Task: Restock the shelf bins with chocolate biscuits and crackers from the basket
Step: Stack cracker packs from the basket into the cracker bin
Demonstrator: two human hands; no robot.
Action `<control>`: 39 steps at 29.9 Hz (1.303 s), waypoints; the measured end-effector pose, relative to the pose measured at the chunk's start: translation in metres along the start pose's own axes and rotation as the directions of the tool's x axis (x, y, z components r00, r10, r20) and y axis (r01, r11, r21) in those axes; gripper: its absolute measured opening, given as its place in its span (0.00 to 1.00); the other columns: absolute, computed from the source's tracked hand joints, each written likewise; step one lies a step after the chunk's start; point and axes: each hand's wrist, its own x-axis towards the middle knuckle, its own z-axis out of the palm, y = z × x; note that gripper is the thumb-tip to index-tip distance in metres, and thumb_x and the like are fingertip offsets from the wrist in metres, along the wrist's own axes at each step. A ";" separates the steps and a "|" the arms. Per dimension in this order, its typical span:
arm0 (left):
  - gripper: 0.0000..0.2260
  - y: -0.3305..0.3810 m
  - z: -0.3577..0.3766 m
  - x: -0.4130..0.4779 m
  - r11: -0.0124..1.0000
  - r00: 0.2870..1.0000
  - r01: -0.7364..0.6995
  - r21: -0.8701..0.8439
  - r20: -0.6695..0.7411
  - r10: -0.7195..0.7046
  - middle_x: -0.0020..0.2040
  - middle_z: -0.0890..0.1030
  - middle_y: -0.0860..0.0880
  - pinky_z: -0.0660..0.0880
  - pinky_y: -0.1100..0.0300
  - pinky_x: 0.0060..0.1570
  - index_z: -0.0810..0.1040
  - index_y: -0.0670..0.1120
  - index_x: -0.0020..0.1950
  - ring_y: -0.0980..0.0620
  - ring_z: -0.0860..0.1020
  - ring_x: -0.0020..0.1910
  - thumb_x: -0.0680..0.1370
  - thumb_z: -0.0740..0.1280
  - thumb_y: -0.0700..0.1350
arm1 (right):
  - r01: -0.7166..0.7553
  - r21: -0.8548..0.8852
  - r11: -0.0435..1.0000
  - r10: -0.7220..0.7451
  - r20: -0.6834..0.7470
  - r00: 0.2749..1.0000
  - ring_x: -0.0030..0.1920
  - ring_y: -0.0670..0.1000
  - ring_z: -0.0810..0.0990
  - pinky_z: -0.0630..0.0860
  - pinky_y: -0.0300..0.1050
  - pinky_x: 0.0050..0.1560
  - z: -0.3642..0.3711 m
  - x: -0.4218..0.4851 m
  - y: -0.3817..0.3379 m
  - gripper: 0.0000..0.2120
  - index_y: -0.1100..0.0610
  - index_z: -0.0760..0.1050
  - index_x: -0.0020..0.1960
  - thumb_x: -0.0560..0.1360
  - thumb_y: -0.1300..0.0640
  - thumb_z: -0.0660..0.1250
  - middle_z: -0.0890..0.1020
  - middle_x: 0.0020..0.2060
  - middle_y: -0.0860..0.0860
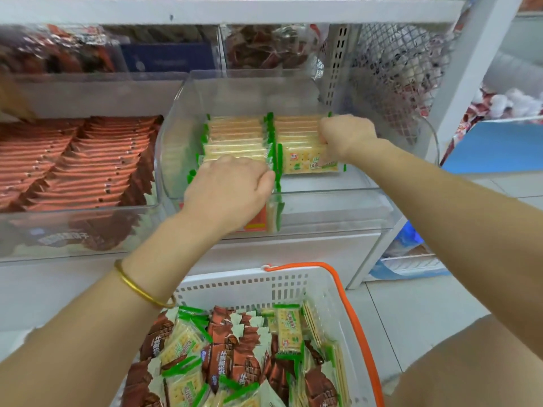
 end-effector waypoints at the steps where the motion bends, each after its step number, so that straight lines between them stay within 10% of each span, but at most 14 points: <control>1: 0.23 0.000 0.000 0.000 1.000 1.000 0.000 -0.006 -0.008 0.000 0.54 0.80 0.47 0.69 0.51 0.53 0.78 0.50 0.52 0.43 0.75 0.54 0.77 0.45 0.56 | 0.006 -0.030 1.000 -0.007 -0.014 1.000 0.59 0.61 0.73 0.72 0.54 0.51 0.000 0.002 -0.002 0.26 0.58 0.71 0.60 0.69 0.46 0.75 0.74 0.58 0.58; 15: 0.17 0.001 0.001 -0.003 0.997 0.995 0.023 -0.074 -0.091 -0.030 0.53 0.80 0.50 0.64 0.54 0.52 0.78 0.49 0.52 0.46 0.73 0.55 0.81 0.52 0.53 | 0.005 0.032 0.999 -0.004 -0.020 1.000 0.63 0.63 0.68 0.72 0.59 0.58 -0.008 -0.005 -0.002 0.31 0.63 0.66 0.64 0.69 0.51 0.76 0.70 0.61 0.61; 22: 0.10 0.016 0.003 -0.060 0.964 0.821 -0.264 -0.027 -0.531 0.211 0.54 0.81 0.48 0.66 0.52 0.50 0.81 0.43 0.52 0.44 0.76 0.53 0.77 0.63 0.43 | 0.205 0.442 0.873 -0.059 -0.322 0.945 0.43 0.52 0.73 0.70 0.48 0.44 -0.049 -0.118 -0.015 0.15 0.52 0.67 0.45 0.68 0.55 0.74 0.72 0.45 0.50; 26: 0.11 0.016 0.055 -0.120 0.933 0.906 -0.351 -0.084 -0.281 0.315 0.56 0.81 0.48 0.66 0.53 0.51 0.81 0.43 0.53 0.46 0.75 0.55 0.76 0.62 0.43 | 0.357 0.425 0.832 -0.419 0.059 0.906 0.45 0.47 0.72 0.71 0.47 0.46 0.010 -0.181 -0.049 0.10 0.49 0.68 0.46 0.72 0.54 0.70 0.71 0.43 0.45; 30: 0.15 -0.003 0.108 -0.164 0.940 0.972 -0.194 -0.279 0.076 0.223 0.58 0.80 0.51 0.68 0.54 0.57 0.80 0.47 0.58 0.51 0.73 0.58 0.77 0.58 0.47 | 0.414 0.259 0.872 -0.480 0.610 0.630 0.56 0.58 0.76 0.73 0.52 0.48 0.118 -0.179 -0.069 0.11 0.62 0.74 0.58 0.77 0.65 0.60 0.77 0.52 0.55; 35: 0.17 -0.012 0.126 -0.184 0.934 0.965 -0.111 -0.339 0.187 0.183 0.58 0.80 0.51 0.70 0.54 0.59 0.80 0.46 0.58 0.50 0.75 0.57 0.77 0.55 0.48 | 0.642 0.033 0.766 -0.425 0.776 0.466 0.49 0.56 0.77 0.75 0.47 0.39 0.210 -0.190 -0.056 0.17 0.59 0.72 0.62 0.75 0.70 0.59 0.77 0.55 0.55; 39: 0.18 -0.011 0.129 -0.180 0.928 0.966 -0.115 -0.355 0.178 0.188 0.57 0.80 0.50 0.69 0.56 0.57 0.81 0.45 0.56 0.49 0.76 0.55 0.77 0.54 0.47 | 0.698 -0.081 0.711 -0.406 0.764 0.501 0.54 0.56 0.75 0.76 0.50 0.52 0.229 -0.194 -0.059 0.17 0.56 0.74 0.60 0.74 0.70 0.61 0.78 0.54 0.54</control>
